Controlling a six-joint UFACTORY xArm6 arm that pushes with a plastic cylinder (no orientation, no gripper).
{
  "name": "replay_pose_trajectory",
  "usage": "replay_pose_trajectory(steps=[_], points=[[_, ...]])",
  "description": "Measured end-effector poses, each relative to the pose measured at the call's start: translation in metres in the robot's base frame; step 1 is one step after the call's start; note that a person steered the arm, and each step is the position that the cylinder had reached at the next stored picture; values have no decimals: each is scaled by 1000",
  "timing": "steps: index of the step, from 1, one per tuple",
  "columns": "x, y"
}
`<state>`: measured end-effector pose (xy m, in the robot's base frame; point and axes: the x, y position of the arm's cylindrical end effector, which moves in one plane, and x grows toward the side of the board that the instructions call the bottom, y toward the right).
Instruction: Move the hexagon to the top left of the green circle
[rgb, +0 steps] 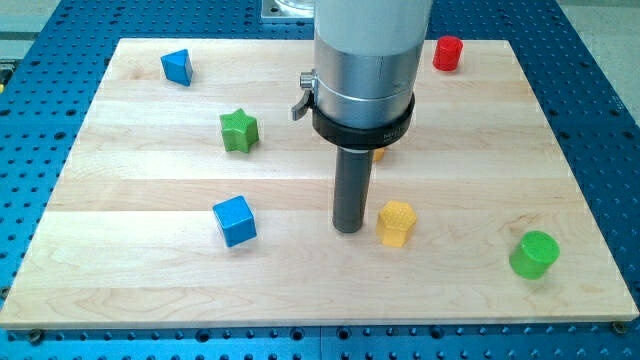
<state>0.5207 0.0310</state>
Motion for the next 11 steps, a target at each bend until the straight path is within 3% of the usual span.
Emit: replay_pose_trajectory(steps=[2,3,5,9,11], points=[[11,-1],[10,28],[37,-4],[24,0],[-21,103]])
